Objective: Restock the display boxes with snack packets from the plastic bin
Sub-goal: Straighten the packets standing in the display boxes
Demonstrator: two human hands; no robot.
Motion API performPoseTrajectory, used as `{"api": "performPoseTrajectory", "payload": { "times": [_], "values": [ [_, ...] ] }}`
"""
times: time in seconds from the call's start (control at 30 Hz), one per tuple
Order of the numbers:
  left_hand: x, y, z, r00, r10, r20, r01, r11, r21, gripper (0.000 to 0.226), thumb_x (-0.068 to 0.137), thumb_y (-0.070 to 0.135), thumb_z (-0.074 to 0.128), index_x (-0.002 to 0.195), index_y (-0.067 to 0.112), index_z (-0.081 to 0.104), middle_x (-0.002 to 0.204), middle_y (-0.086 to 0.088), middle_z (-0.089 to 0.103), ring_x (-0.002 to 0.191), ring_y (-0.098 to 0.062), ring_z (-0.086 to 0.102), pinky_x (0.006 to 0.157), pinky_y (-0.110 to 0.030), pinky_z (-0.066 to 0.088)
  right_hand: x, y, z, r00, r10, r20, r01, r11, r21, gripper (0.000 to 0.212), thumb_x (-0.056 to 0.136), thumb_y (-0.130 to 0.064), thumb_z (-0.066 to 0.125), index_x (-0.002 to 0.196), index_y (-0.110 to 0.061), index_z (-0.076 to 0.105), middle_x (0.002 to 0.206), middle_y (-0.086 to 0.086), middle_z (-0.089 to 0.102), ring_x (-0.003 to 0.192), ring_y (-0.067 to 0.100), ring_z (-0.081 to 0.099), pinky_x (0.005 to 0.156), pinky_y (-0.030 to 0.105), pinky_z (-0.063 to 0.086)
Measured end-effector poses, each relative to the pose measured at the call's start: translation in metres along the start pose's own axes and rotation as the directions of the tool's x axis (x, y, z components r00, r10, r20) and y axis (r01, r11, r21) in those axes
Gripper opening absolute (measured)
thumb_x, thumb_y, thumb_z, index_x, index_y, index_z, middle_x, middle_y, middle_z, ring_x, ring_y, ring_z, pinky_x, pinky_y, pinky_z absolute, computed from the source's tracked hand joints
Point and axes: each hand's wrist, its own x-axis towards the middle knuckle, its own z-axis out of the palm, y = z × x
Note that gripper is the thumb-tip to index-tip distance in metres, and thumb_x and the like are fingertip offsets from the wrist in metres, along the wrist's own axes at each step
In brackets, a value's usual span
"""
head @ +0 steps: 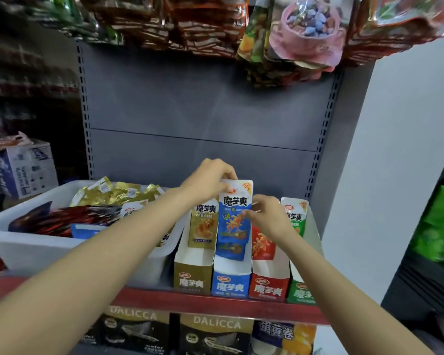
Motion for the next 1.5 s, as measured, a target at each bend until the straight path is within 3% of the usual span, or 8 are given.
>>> {"api": "performPoseTrajectory", "payload": {
  "times": [0.13, 0.33, 0.57, 0.9, 1.03, 1.13, 1.23, 1.5],
  "values": [
    [0.008, -0.005, 0.017, 0.997, 0.016, 0.081, -0.018, 1.000, 0.024, 0.018, 0.079, 0.010, 0.072, 0.096, 0.015, 0.071, 0.089, 0.001, 0.070, 0.080, -0.009, 0.062, 0.071, -0.024, 0.050, 0.010, 0.000, -0.007, 0.991, -0.064, -0.114, 0.070, 0.996, 0.054, 0.021, 0.089, -0.014, 0.062, 0.110, -0.014, 0.059, 0.095, -0.002, 0.066, 0.084, 0.012, 0.063, 0.074, 0.025, 0.050],
    [0.015, -0.020, 0.033, 0.999, -0.044, 0.020, 0.043, 0.997, 0.071, 0.012, 0.080, 0.009, 0.070, 0.082, 0.020, 0.064, 0.081, 0.005, 0.064, 0.083, -0.015, 0.064, 0.077, -0.035, 0.055, 0.029, 0.008, -0.004, 0.995, -0.081, -0.062, 0.072, 0.987, -0.144, 0.010, 0.091, -0.017, 0.059, 0.096, -0.015, 0.067, 0.089, 0.004, 0.070, 0.084, 0.019, 0.064, 0.076, 0.033, 0.053],
    [0.018, -0.029, 0.046, 0.995, -0.097, 0.026, 0.090, 0.975, 0.202, 0.012, 0.086, 0.014, 0.065, 0.096, 0.019, 0.068, 0.099, 0.001, 0.067, 0.092, -0.018, 0.062, 0.080, -0.038, 0.054, 0.037, 0.014, 0.007, 0.993, -0.119, -0.018, 0.100, 0.898, -0.429, 0.018, 0.090, -0.018, 0.057, 0.105, -0.015, 0.066, 0.108, 0.007, 0.062, 0.094, 0.025, 0.061, 0.074, 0.037, 0.052],
    [0.017, -0.031, 0.056, 0.997, -0.059, -0.045, 0.068, 0.969, 0.236, 0.016, 0.087, 0.013, 0.062, 0.102, 0.018, 0.062, 0.105, 0.000, 0.059, 0.094, -0.019, 0.059, 0.082, -0.039, 0.053, 0.036, 0.023, 0.013, 0.978, -0.201, -0.064, 0.145, 0.863, -0.484, 0.018, 0.093, -0.017, 0.055, 0.111, -0.015, 0.055, 0.111, 0.005, 0.049, 0.095, 0.022, 0.055, 0.071, 0.032, 0.047],
    [0.000, -0.028, 0.046, 0.996, -0.038, -0.085, 0.054, 0.980, 0.190, 0.016, 0.089, 0.021, 0.060, 0.104, 0.019, 0.062, 0.101, 0.002, 0.060, 0.093, -0.016, 0.058, 0.081, -0.036, 0.051, 0.027, 0.017, 0.014, 0.969, -0.217, -0.119, 0.163, 0.921, -0.353, 0.021, 0.091, -0.019, 0.057, 0.113, -0.017, 0.058, 0.110, 0.002, 0.052, 0.099, 0.016, 0.053, 0.078, 0.032, 0.049],
    [-0.028, -0.025, 0.028, 0.995, 0.005, -0.104, 0.004, 0.996, 0.086, 0.013, 0.088, 0.021, 0.059, 0.101, 0.022, 0.062, 0.094, 0.007, 0.060, 0.085, -0.009, 0.057, 0.078, -0.032, 0.051, 0.013, -0.001, 0.021, 0.983, -0.162, -0.084, 0.157, 0.986, -0.057, 0.019, 0.091, -0.013, 0.056, 0.109, -0.016, 0.061, 0.090, -0.002, 0.061, 0.079, 0.009, 0.057, 0.064, 0.014, 0.043],
    [-0.063, -0.029, -0.001, 0.988, 0.022, -0.154, -0.012, 0.998, 0.068, 0.012, 0.087, 0.020, 0.060, 0.099, 0.022, 0.063, 0.090, 0.008, 0.062, 0.084, -0.007, 0.059, 0.076, -0.028, 0.050, 0.000, -0.028, 0.040, 0.989, -0.150, -0.013, 0.150, 0.979, 0.138, 0.016, 0.092, -0.013, 0.055, 0.105, -0.018, 0.062, 0.085, 0.001, 0.067, 0.078, 0.013, 0.063, 0.061, 0.014, 0.047],
    [-0.157, -0.096, -0.082, 0.961, -0.179, -0.213, 0.193, 0.980, 0.045, 0.016, 0.086, 0.008, 0.065, 0.102, 0.008, 0.065, 0.093, -0.003, 0.067, 0.083, -0.010, 0.061, 0.069, -0.005, 0.043, -0.021, -0.114, 0.117, 0.938, -0.305, 0.165, 0.280, 0.947, 0.159, 0.021, 0.090, -0.012, 0.058, 0.109, -0.011, 0.066, 0.103, 0.004, 0.070, 0.091, 0.016, 0.064, 0.085, 0.024, 0.048]
  ]
}}
